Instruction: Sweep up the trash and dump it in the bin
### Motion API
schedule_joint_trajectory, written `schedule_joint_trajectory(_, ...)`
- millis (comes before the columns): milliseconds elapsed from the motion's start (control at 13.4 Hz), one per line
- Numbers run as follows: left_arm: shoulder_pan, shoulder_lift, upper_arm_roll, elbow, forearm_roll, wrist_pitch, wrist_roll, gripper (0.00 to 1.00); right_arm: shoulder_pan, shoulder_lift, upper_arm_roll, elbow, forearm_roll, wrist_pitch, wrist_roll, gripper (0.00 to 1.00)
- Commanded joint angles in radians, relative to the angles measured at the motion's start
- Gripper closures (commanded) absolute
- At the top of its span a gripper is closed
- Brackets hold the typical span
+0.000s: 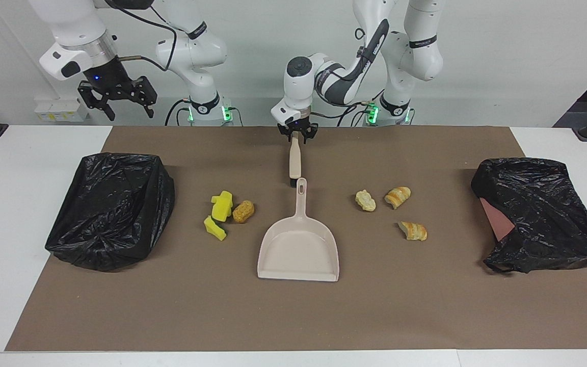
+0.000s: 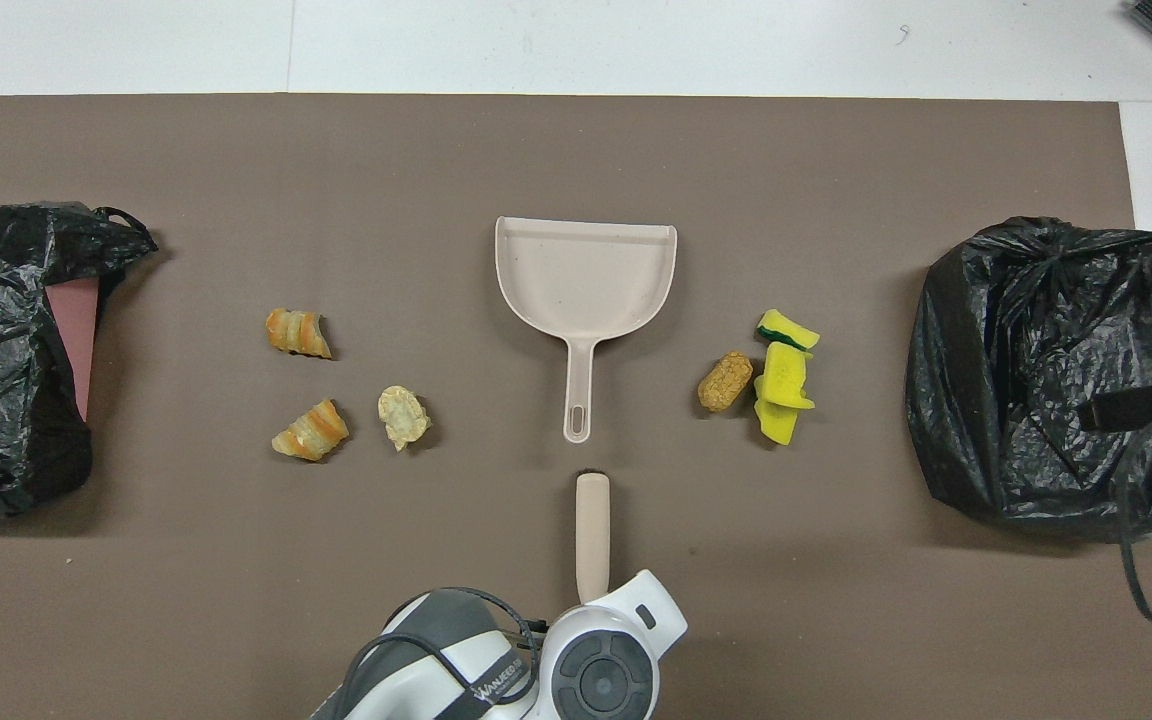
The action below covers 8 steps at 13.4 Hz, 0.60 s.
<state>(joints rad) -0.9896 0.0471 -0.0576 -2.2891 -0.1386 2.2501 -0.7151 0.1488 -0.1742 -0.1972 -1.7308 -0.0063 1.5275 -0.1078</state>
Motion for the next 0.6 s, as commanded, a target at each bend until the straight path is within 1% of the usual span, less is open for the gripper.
schedule_joint_trajectory(0,-0.004,-0.033,0.007,0.002,-0.004,-0.052,-0.015,0.66,-0.012,-0.024,0.002,-0.024,0.002,-0.006,-0.038,0.00)
schedule_joint_trajectory(75,0.000,-0.038,0.007,0.002,-0.006,-0.056,-0.020,0.72,-0.012,-0.024,0.002,-0.024,0.002,-0.006,-0.038,0.00)
schedule_joint_trajectory(150,0.000,-0.042,0.007,0.002,-0.006,-0.066,-0.027,0.89,-0.012,-0.024,0.002,-0.024,0.002,-0.006,-0.038,0.00)
schedule_joint_trajectory(224,0.000,-0.046,0.010,0.002,-0.006,-0.070,-0.026,1.00,-0.012,-0.024,0.002,-0.024,0.002,-0.004,-0.035,0.00)
schedule_joint_trajectory(299,0.005,-0.050,0.018,0.002,-0.006,-0.084,-0.020,1.00,-0.011,-0.024,0.002,-0.023,0.002,-0.006,-0.033,0.00)
schedule_joint_trajectory(524,0.084,-0.102,0.018,0.002,0.002,-0.162,-0.015,1.00,0.003,-0.022,0.005,-0.023,0.000,-0.004,-0.024,0.00)
